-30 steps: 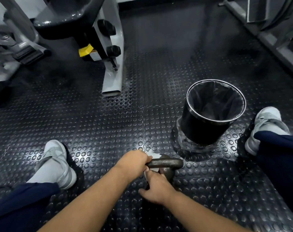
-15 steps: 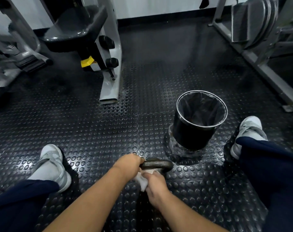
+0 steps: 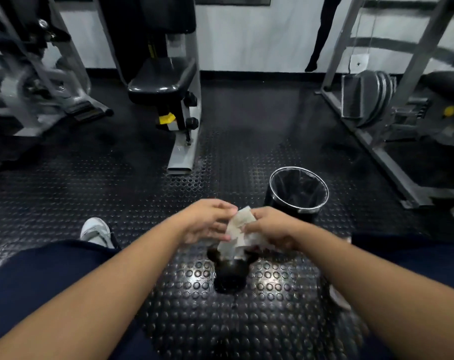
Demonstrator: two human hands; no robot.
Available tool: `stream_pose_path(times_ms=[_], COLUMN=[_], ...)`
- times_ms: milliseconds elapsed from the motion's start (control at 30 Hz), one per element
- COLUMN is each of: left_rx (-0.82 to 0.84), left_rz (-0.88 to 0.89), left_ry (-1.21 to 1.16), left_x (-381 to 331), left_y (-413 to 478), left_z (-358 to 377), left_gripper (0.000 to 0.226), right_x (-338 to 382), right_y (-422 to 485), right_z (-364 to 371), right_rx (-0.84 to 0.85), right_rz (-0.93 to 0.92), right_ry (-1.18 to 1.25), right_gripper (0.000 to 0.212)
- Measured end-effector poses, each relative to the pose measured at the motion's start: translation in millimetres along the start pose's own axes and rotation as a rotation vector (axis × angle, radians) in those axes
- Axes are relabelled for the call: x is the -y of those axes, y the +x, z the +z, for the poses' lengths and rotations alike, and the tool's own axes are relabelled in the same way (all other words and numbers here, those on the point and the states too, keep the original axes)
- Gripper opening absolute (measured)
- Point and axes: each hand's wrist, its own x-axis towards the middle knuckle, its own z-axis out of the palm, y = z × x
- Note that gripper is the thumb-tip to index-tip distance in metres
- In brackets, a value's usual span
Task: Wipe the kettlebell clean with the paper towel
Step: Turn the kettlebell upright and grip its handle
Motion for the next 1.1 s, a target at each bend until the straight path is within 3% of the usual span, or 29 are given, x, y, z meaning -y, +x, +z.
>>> stream_pose_path(times_ms=[100, 233, 400, 467, 533, 600, 667, 800, 967, 1100], left_rx=[-0.122, -0.204, -0.296, -0.278, -0.189, -0.108, -0.112, -0.267, -0.400, -0.356], left_rz=[0.127, 0.158, 0.190, 0.213, 0.234, 0.274, 0.312, 0.348, 0.364, 0.300], left_ry=[0.032, 0.155, 0.338, 0.277, 0.148, -0.007, -0.116, -0.071, 0.199, 0.345], left_x=[-31, -51, -68, -77, -92, -109, -119, -111, -92, -86], left_y=[-8, -6, 8, 11, 16, 25, 41, 88, 158, 216], left_z=[3, 20, 52, 68, 82, 92, 97, 105, 120, 127], left_gripper=[0.024, 0.038, 0.016, 0.015, 0.020, 0.024, 0.024, 0.032, 0.030, 0.014], right_x=[33, 45, 31, 25, 23, 20, 21, 28, 13, -23], right_y=[0, -5, -23, -33, -40, -36, -28, 3, 42, 94], right_z=[-24, -38, -73, -99, -125, -145, -156, -171, -208, -212], right_rx=[-0.160, -0.059, -0.130, -0.102, 0.051, 0.200, 0.231, 0.071, -0.115, -0.185], right_rz=[-0.066, -0.057, -0.074, -0.034, 0.035, 0.045, 0.001, -0.006, 0.095, 0.188], right_ry=[-0.080, 0.321, 0.387, 0.317, 0.306, 0.375, 0.487, 0.590, 0.789, 0.630], right_gripper=[0.017, 0.019, 0.019, 0.024, 0.030, 0.047, 0.045, 0.024, 0.022, 0.008])
